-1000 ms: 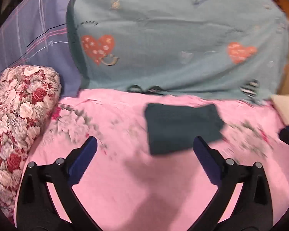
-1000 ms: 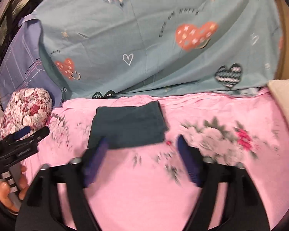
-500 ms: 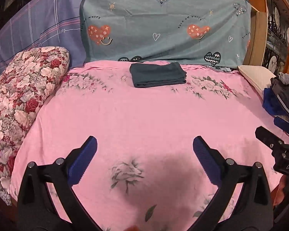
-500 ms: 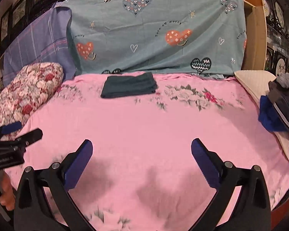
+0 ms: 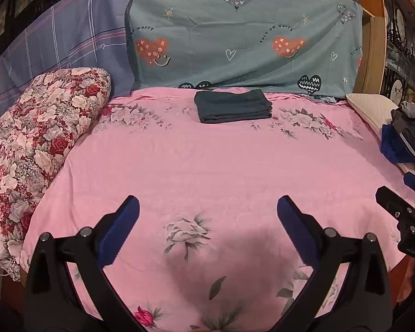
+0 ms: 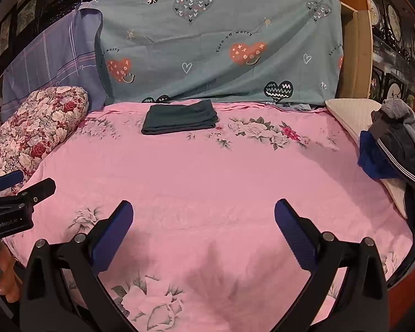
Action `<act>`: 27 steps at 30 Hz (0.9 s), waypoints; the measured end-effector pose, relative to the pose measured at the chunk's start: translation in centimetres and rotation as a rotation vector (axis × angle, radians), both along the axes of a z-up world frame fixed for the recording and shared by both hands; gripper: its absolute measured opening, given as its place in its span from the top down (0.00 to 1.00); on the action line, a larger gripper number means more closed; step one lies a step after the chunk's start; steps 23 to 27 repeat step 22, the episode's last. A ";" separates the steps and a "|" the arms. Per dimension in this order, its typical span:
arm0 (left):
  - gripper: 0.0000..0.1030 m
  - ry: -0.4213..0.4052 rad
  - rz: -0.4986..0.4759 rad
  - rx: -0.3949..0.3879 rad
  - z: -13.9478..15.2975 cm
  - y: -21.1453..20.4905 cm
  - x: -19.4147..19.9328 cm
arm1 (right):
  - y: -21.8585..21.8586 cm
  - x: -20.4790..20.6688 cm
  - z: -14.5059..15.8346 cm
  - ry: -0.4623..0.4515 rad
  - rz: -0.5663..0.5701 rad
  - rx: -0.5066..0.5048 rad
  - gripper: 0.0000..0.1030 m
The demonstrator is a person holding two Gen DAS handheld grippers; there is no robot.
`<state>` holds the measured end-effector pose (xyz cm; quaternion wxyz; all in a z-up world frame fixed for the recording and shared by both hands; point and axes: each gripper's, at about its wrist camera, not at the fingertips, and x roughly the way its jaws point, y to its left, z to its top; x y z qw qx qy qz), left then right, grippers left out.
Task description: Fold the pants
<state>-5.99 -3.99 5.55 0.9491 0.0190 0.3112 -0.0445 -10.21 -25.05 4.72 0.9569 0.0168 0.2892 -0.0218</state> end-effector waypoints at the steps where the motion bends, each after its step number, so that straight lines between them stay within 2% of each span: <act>1: 0.02 -0.003 0.006 0.002 0.0 0.0 0.1 | -0.1 0.1 -0.1 0.004 -0.001 0.002 0.01; 3: 0.02 -0.017 0.014 0.021 -0.1 -0.2 0.1 | -0.2 0.1 -0.3 0.011 -0.002 0.005 0.01; 8: 0.02 0.017 -0.013 0.008 -0.5 -0.4 0.5 | -0.5 0.1 -0.3 0.006 -0.006 0.005 0.01; 13: 0.02 -0.013 0.015 0.026 -0.1 -0.1 0.4 | -0.7 0.1 -0.2 0.006 -0.013 0.006 0.01; 27: 0.02 -0.020 0.036 0.012 0.2 0.5 0.2 | -0.8 0.0 0.0 -0.001 -0.021 -0.001 0.01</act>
